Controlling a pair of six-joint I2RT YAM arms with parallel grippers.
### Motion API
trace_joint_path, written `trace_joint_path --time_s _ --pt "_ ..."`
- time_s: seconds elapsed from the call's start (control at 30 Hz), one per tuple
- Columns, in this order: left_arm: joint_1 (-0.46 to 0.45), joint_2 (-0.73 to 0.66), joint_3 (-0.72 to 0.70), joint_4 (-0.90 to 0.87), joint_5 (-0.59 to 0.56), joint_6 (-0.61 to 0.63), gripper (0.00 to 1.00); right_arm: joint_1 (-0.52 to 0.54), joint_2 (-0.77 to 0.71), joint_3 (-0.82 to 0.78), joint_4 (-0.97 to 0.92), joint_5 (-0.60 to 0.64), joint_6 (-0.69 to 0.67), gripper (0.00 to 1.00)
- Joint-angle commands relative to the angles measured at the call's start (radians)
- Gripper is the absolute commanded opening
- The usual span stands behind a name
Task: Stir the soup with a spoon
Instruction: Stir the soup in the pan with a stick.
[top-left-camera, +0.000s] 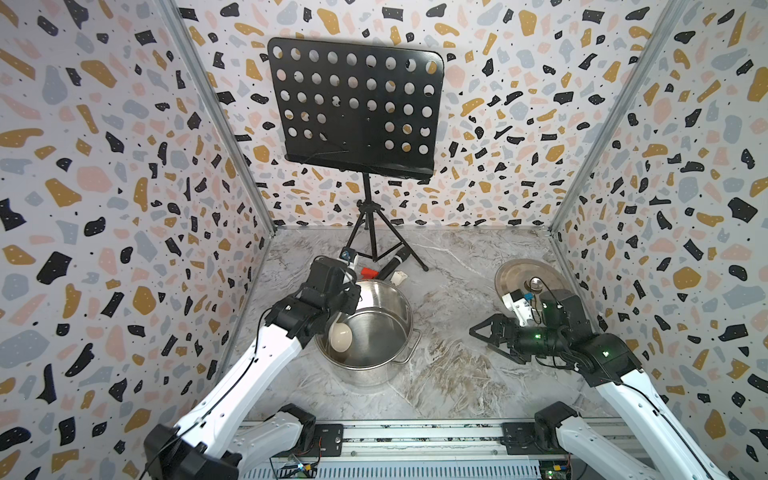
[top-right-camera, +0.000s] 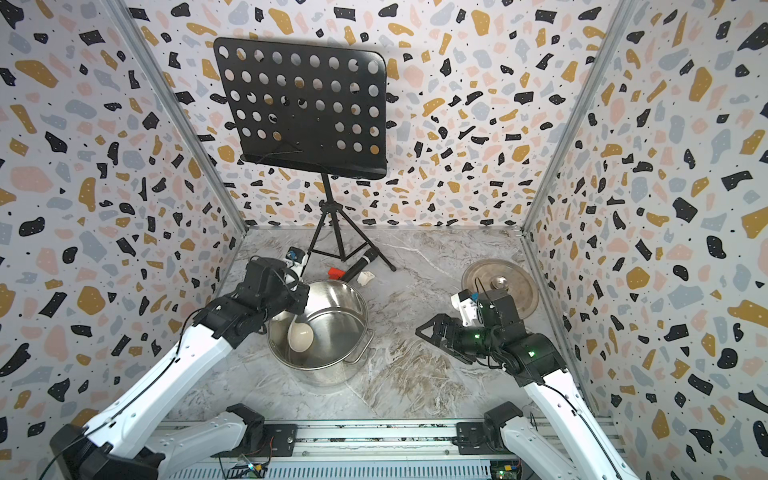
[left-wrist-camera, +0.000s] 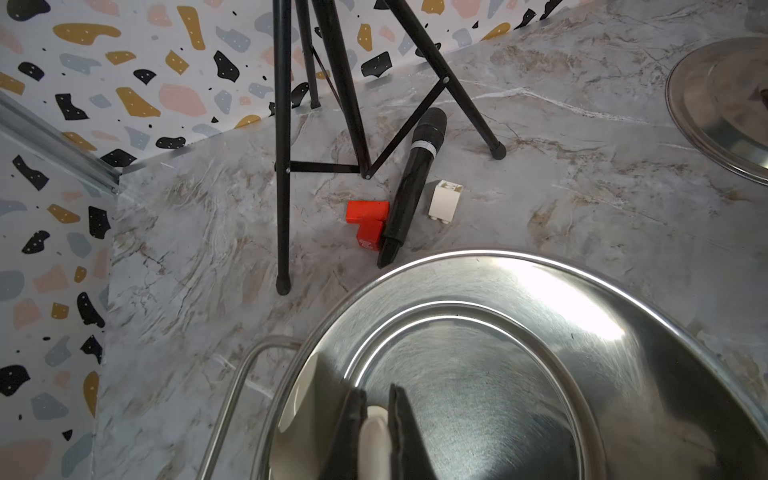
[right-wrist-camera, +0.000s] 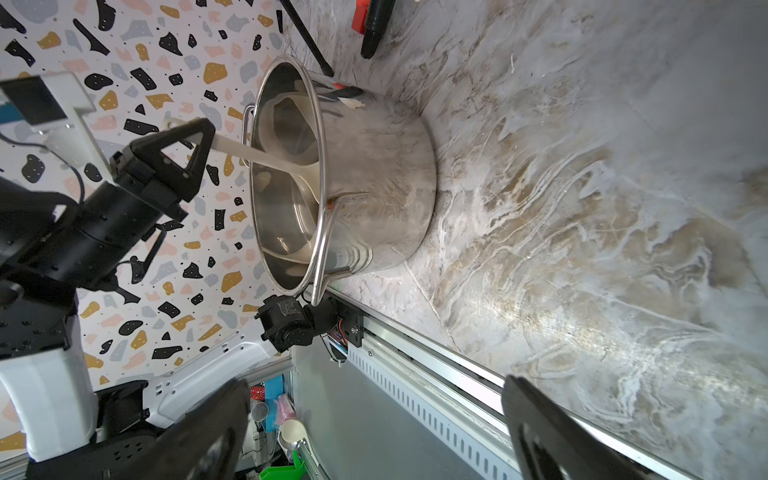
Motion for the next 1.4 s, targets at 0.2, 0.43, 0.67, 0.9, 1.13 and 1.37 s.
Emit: trace_joint_path --time_s 0.2,0.43,0.67,0.9,1.13,1.37 --pt "-0.003 0.161 0.137 0.168 0.281 0.067 0.00 0.003 -0.053 -0.007 -0.023 0.015 0.002 0.99" --pt "-0.114 0.199 0.156 0.196 0.349 0.112 0.00 0.004 -0.059 -0.011 -0.023 0.023 0.008 0.99" --pt "-0.217 0.142 0.121 0.136 0.421 0.191 0.00 0.003 -0.063 -0.011 -0.023 0.026 0.007 0.99" --pt "-0.292 -0.059 -0.019 0.030 0.428 0.155 0.00 0.004 -0.065 -0.014 -0.022 0.031 0.007 0.99" --pt "-0.296 -0.251 -0.129 -0.136 0.284 0.133 0.00 0.004 -0.049 -0.009 -0.017 0.024 0.000 0.99" --pt "-0.293 -0.297 -0.084 -0.232 -0.009 0.205 0.00 0.004 -0.033 0.014 -0.017 0.009 -0.006 0.99"
